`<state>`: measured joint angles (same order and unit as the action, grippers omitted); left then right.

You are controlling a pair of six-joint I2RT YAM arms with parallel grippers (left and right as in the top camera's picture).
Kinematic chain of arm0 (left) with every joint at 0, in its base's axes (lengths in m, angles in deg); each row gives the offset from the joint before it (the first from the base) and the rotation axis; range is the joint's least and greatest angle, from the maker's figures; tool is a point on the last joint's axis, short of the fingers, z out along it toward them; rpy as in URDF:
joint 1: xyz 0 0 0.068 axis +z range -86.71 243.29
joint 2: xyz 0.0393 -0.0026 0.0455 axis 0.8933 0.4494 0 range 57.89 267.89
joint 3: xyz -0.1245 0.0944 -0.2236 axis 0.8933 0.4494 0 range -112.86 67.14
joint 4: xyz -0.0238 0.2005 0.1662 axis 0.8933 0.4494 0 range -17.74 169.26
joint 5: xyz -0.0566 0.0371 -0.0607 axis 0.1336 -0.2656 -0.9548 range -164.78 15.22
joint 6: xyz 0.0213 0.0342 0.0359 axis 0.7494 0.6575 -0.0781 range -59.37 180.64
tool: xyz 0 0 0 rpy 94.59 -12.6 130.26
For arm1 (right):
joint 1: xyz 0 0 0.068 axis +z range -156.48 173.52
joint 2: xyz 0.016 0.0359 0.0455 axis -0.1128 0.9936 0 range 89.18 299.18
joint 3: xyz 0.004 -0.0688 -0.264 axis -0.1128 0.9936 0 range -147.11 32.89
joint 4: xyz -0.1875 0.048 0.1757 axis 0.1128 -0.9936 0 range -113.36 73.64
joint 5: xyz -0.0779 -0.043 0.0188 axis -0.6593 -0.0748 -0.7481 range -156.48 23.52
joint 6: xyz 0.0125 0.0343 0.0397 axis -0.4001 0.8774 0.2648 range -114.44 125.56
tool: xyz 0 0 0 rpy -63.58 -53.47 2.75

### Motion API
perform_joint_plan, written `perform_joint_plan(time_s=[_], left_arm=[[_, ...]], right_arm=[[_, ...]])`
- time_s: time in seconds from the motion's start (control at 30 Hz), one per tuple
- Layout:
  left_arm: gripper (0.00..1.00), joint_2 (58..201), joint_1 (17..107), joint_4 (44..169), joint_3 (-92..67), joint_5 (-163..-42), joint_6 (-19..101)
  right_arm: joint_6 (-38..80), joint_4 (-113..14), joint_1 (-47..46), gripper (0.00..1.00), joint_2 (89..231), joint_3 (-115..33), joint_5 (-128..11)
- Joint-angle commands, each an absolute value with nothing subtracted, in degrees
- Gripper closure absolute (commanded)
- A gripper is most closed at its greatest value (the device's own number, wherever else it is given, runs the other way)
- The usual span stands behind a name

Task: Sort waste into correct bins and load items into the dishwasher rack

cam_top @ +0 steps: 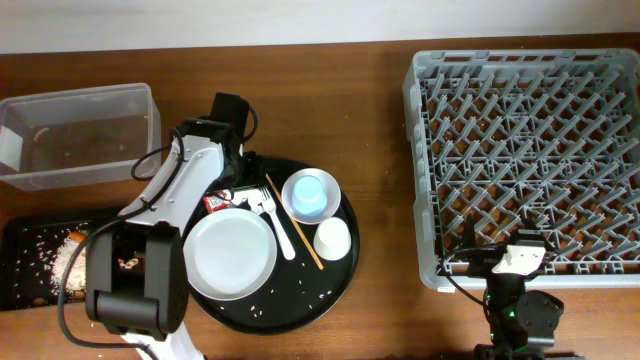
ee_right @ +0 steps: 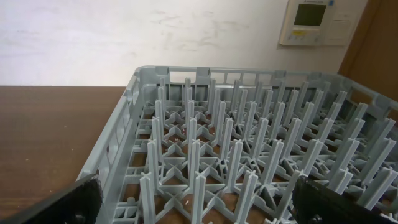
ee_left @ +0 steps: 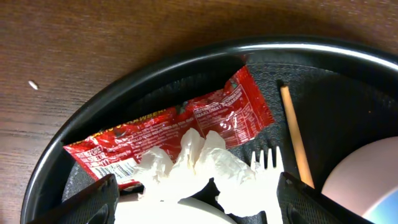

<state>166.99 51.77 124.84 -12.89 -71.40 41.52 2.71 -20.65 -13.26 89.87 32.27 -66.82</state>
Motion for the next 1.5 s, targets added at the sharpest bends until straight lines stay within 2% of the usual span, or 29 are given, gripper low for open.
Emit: perform_joint_plan(time_s=[0.0,0.23,0.3,0.37,0.5,0.57,0.63,0.73,0.77,0.97,1.1,1.3,1.37,1.43,1.47], left_arm=[[0.19,167.73,51.55,124.88,-11.62,-70.42,40.28],[0.20,171.23,51.55,124.97,-11.58,-70.86,40.30],[0.24,171.49,51.55,124.97,-11.60,-70.88,40.30],[0.31,171.45,51.55,124.77,-11.64,-70.86,40.30],[0.61,171.34,51.55,125.08,-12.21,-70.88,40.30],[0.62,170.95,51.55,125.76,-13.28,-70.86,40.30],[0.73,170.34,51.55,128.12,-15.16,-70.86,40.30],[0.95,168.72,51.55,130.89,-17.54,-70.86,40.30],[0.99,167.91,51.57,131.14,-17.85,-70.84,40.30],[1.00,157.99,53.49,130.79,-21.28,-70.86,40.23],[0.99,156.26,60.01,124.10,-21.28,-63.16,33.81],[0.95,156.94,70.80,110.39,-21.24,-58.01,33.89],[0.85,158.60,73.93,106.72,-21.24,-58.03,33.89],[0.54,160.52,75.76,105.23,-21.24,-58.03,33.89],[0.28,161.22,76.42,105.21,-21.24,-58.01,33.92]], right_arm=[[2.79,-21.05,-13.64,0.01,89.50,32.57,-66.93],[2.82,-21.05,-13.64,0.01,89.50,32.57,-66.93],[2.79,-21.05,-13.64,0.01,89.50,32.57,-66.93],[2.79,-21.05,-13.64,0.01,89.50,32.57,-66.93],[2.79,-21.05,-13.64,0.01,89.50,32.57,-66.93],[2.79,-21.05,-13.64,0.01,89.50,32.57,-66.93],[2.79,-21.05,-13.64,0.01,89.50,32.57,-66.93],[2.79,-21.05,-13.64,0.01,89.50,32.57,-66.95],[2.82,-21.05,-13.64,0.01,89.50,32.57,-66.93],[2.79,-21.05,-13.64,0.01,89.50,32.57,-66.95],[2.79,-21.05,-13.64,0.01,89.50,32.57,-66.93],[2.79,-21.05,-13.64,0.01,89.50,32.57,-66.93],[2.79,-21.05,-13.64,0.01,89.50,32.57,-66.93],[2.79,-21.05,-13.64,0.01,89.50,32.57,-66.93],[2.79,-21.05,-13.64,0.01,89.50,32.57,-66.93]])
